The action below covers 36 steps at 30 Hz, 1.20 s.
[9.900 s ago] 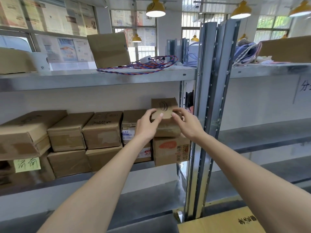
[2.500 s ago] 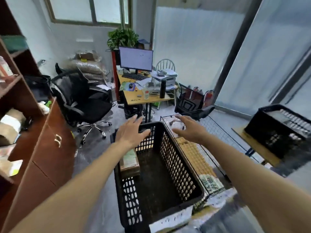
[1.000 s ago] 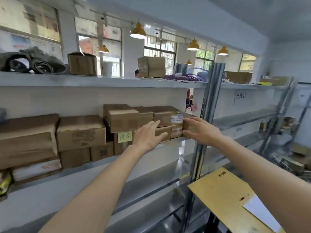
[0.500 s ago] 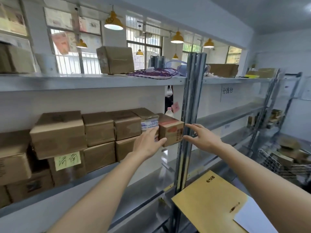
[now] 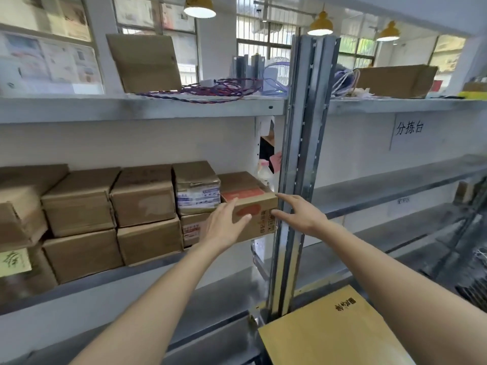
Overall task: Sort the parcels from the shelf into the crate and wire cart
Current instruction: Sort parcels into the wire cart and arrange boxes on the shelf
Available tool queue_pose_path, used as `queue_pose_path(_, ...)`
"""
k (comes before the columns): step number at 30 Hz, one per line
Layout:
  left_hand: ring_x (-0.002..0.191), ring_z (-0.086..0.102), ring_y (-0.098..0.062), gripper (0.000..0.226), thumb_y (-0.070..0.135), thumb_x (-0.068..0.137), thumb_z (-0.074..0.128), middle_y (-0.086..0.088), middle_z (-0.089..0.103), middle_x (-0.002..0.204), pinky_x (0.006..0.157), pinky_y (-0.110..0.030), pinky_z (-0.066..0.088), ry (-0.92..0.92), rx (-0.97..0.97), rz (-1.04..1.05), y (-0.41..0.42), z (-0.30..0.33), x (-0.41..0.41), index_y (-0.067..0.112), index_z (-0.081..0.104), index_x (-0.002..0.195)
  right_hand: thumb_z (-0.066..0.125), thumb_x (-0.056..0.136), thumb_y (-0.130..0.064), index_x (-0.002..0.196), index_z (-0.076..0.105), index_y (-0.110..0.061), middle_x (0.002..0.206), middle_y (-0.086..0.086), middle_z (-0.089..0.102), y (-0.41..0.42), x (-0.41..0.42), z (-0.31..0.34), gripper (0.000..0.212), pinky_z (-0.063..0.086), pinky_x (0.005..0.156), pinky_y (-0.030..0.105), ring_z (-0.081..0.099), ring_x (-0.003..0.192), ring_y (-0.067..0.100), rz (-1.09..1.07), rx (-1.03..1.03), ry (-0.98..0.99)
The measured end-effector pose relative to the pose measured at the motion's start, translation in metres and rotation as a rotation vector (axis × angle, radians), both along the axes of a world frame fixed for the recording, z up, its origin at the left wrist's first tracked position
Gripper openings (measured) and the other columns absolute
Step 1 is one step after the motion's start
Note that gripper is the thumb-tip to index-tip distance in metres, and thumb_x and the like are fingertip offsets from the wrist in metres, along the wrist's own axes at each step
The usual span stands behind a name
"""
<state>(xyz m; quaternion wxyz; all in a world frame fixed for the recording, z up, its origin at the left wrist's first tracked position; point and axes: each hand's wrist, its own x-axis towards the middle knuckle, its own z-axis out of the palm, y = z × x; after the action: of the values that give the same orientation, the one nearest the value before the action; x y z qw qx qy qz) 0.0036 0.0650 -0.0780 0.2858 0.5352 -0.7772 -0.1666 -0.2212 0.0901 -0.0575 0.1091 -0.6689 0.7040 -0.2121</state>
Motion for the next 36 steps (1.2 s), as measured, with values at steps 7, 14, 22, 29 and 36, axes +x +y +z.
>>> queue_pose_path(7,0.144,0.039,-0.027,0.069,0.059,0.099,0.05,-0.004,0.04,0.159,0.113,-0.043,0.036,0.068,0.096,0.15,-0.033,-0.014,-0.024,0.029,0.031,0.158,0.053,0.091,-0.066,0.156,0.035,-0.037,0.15,0.003,0.048,-0.061,-0.015,-0.029,0.073,0.05,0.104,0.049,0.054,0.13,0.025,0.145,0.029,-0.223)
queue_pose_path(14,0.138,0.047,-0.028,0.058,0.054,0.099,0.052,-0.005,0.053,0.149,0.113,-0.046,0.039,0.231,0.044,0.291,-0.053,-0.026,-0.045,0.029,0.046,0.151,0.053,0.1,-0.054,0.148,0.049,-0.031,0.134,-0.003,0.063,-0.093,-0.01,-0.043,0.054,0.051,0.085,0.031,0.06,0.117,0.018,0.14,-0.123,-0.33)
queue_pose_path(22,0.126,0.056,-0.023,0.045,0.05,0.097,0.06,-0.001,0.064,0.135,0.102,-0.039,0.047,0.335,-0.043,0.325,-0.037,-0.031,-0.054,0.028,0.06,0.136,0.05,0.089,-0.072,0.119,0.054,-0.044,0.12,0.002,0.055,-0.074,-0.013,-0.047,0.042,0.054,0.074,0.033,0.06,0.098,0.014,0.064,-0.117,-0.476)
queue_pose_path(29,0.123,0.052,-0.021,0.042,0.043,0.097,0.064,-0.002,0.058,0.134,0.091,-0.028,0.035,0.382,0.005,0.303,-0.001,-0.034,-0.049,0.03,0.058,0.137,0.059,0.086,-0.068,0.142,0.048,-0.04,0.134,0.002,0.051,-0.031,-0.01,-0.051,0.064,0.054,0.091,0.04,0.057,0.107,0.01,0.061,-0.129,-0.496)
queue_pose_path(36,0.13,0.043,-0.014,0.075,0.028,0.094,0.072,0.001,0.044,0.144,0.103,-0.033,0.04,0.516,0.081,0.14,0.06,-0.03,-0.026,0.032,0.031,0.157,0.069,0.094,-0.038,0.153,0.041,-0.034,0.15,-0.006,0.048,0.049,0.006,-0.037,0.065,0.051,0.102,0.045,0.05,0.128,0.018,0.046,-0.13,-0.478)
